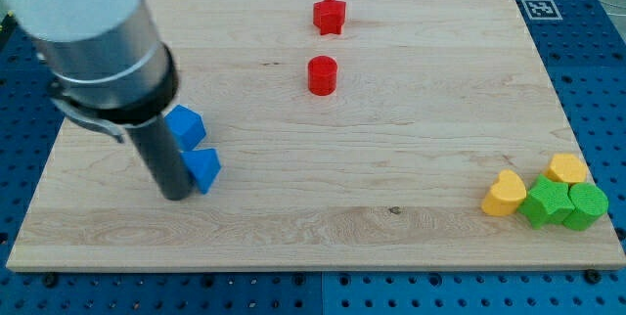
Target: Move the blue triangle top left of the yellow hexagon
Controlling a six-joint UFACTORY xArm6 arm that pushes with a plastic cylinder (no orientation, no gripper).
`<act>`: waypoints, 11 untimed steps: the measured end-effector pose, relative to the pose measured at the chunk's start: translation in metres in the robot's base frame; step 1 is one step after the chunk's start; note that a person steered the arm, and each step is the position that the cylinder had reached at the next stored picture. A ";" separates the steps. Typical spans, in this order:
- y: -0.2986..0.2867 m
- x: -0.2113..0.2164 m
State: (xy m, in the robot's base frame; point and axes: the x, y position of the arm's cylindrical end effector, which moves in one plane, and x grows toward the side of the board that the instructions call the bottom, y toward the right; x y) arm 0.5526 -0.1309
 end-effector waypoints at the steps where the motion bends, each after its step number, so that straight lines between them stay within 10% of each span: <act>1: 0.024 -0.001; 4: -0.004 -0.022; 11: 0.181 -0.118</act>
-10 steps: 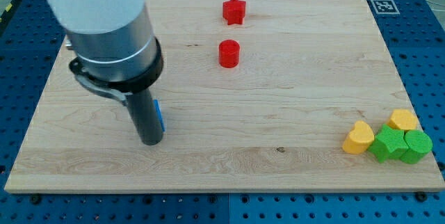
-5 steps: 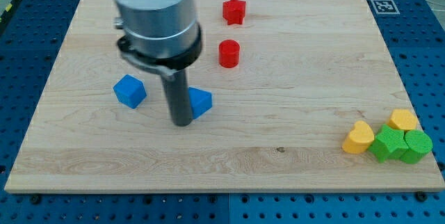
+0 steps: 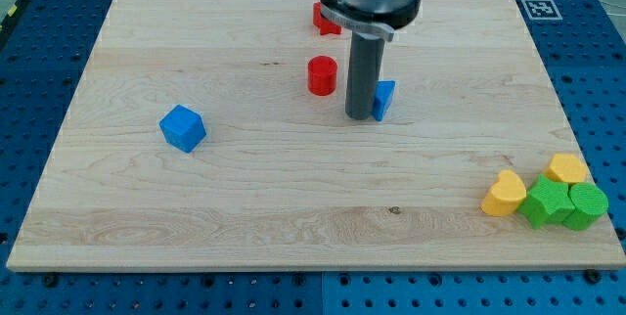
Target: Move the blue triangle top left of the yellow hexagon
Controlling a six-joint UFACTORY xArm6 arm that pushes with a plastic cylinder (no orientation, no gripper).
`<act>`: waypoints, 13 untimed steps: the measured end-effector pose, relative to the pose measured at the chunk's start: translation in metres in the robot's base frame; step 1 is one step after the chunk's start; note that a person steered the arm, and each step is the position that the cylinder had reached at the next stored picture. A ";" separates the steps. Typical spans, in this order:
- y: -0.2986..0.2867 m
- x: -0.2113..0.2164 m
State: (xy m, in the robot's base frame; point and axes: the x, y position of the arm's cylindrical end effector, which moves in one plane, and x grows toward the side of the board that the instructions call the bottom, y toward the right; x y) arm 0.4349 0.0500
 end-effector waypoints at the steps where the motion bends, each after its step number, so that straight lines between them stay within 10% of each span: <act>1: 0.020 -0.028; 4: 0.145 -0.065; 13: 0.164 0.021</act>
